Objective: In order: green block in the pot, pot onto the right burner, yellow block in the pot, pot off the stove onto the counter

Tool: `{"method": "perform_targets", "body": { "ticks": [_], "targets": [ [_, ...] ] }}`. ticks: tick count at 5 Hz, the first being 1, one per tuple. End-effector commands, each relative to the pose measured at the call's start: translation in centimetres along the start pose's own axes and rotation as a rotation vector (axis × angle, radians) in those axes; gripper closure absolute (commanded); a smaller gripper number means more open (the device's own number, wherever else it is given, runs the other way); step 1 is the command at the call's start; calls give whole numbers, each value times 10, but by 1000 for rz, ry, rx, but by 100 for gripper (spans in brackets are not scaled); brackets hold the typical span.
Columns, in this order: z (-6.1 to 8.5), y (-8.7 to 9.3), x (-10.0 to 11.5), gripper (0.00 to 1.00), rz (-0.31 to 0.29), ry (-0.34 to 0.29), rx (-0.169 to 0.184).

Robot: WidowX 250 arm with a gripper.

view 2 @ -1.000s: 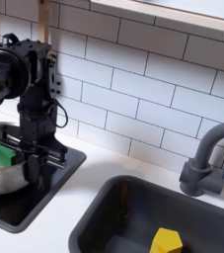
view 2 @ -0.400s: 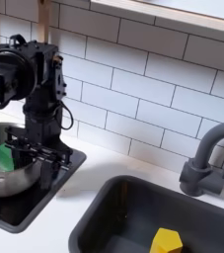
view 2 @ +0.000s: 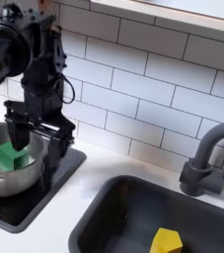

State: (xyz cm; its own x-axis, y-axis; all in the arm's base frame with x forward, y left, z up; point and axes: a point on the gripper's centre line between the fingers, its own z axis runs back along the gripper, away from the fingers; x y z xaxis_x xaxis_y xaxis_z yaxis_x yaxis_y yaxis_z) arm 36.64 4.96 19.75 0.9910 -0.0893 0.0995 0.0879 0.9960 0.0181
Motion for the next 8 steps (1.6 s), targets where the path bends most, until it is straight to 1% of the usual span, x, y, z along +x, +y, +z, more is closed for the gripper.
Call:
{"method": "perform_targets", "body": {
  "ticks": [1,2,3,5,6,7,8],
  "targets": [
    [2,-28,-1,0,-103,9,-37],
    [8,-49,-4,0,-143,-9,-48],
    [7,-67,-10,0,-173,0,-66],
    [0,-93,-24,0,-225,25,-88],
    [-4,-105,-30,0,-254,33,-92],
    [-8,-119,-34,0,-263,34,-125],
    [-11,-126,-38,0,-261,19,-137]
  ]
}}
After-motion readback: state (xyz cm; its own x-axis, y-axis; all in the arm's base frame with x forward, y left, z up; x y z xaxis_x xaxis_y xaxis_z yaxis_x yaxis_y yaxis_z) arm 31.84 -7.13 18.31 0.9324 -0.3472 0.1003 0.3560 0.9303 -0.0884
